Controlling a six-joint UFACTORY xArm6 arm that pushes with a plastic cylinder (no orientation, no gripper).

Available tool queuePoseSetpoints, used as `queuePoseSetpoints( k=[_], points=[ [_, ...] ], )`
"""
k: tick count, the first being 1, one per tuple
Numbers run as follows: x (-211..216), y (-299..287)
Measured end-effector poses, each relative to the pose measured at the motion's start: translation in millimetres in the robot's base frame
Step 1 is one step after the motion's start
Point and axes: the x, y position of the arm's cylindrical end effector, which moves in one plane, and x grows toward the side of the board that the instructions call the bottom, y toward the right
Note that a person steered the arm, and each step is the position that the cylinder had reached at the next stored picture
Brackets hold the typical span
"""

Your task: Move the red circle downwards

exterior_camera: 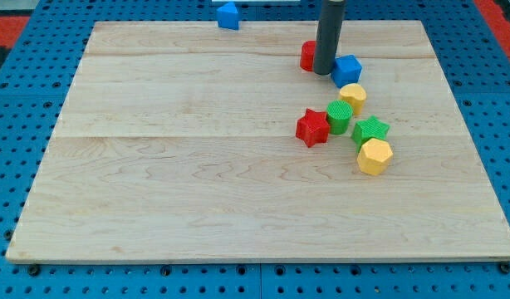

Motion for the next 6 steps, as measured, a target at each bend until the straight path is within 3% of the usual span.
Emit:
queuePoseSetpoints(
  k=[3, 5, 6],
  points=[
    [-6.9, -59.6],
    [-64.4, -61.2],
    [-63.8, -26.9]
  ],
)
